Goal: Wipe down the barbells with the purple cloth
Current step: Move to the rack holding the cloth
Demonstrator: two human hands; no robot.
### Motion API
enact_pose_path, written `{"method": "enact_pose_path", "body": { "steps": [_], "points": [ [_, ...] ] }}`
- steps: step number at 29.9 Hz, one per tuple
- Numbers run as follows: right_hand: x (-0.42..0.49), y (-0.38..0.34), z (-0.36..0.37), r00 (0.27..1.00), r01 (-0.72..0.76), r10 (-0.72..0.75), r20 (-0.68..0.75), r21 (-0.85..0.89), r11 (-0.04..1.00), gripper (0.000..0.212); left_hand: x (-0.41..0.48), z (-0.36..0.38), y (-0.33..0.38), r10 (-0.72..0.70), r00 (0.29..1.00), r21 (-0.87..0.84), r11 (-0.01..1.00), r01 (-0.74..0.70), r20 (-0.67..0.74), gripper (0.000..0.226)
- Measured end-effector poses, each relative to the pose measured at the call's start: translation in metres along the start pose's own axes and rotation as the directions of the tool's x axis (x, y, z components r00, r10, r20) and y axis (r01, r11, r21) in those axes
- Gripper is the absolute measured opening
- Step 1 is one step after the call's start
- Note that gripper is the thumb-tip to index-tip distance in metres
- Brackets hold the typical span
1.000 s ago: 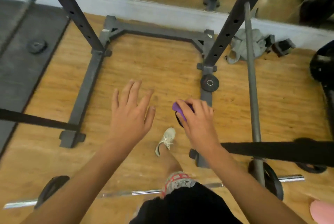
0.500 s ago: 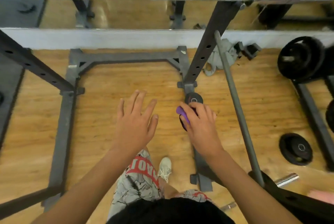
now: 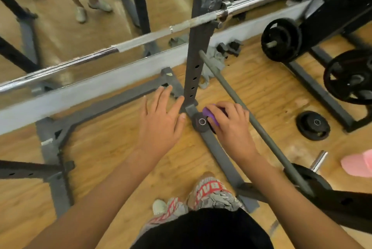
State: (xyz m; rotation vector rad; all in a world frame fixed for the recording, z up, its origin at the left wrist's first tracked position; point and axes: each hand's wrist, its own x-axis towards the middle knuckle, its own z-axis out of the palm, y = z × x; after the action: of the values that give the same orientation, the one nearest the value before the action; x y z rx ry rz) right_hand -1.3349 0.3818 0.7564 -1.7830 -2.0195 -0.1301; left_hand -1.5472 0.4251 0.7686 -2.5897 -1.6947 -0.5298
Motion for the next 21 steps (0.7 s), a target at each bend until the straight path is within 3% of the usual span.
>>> {"method": "enact_pose_path", "body": {
  "steps": [8,15,21],
  "points": [
    [0.046,0.071,-0.012,0.975,-0.197,0.193,-0.108,-0.024,0.98,0.043,0.118,0.025,0.037,0.212,0.977,-0.075,0.974,-0.214,-0.034,0.041],
    [0.118,0.182,-0.021,0.962,-0.235,0.23,-0.151,-0.02,0.972,0.039,0.259,0.062,0.107,0.222,0.974,-0.129,0.966,-0.226,-0.045,0.043],
    [0.19,0.268,-0.007,0.953,-0.231,0.228,-0.199,0.008,0.973,0.042,0.361,0.092,0.145,0.205,0.978,-0.074,0.975,-0.208,-0.05,0.048]
  ]
}}
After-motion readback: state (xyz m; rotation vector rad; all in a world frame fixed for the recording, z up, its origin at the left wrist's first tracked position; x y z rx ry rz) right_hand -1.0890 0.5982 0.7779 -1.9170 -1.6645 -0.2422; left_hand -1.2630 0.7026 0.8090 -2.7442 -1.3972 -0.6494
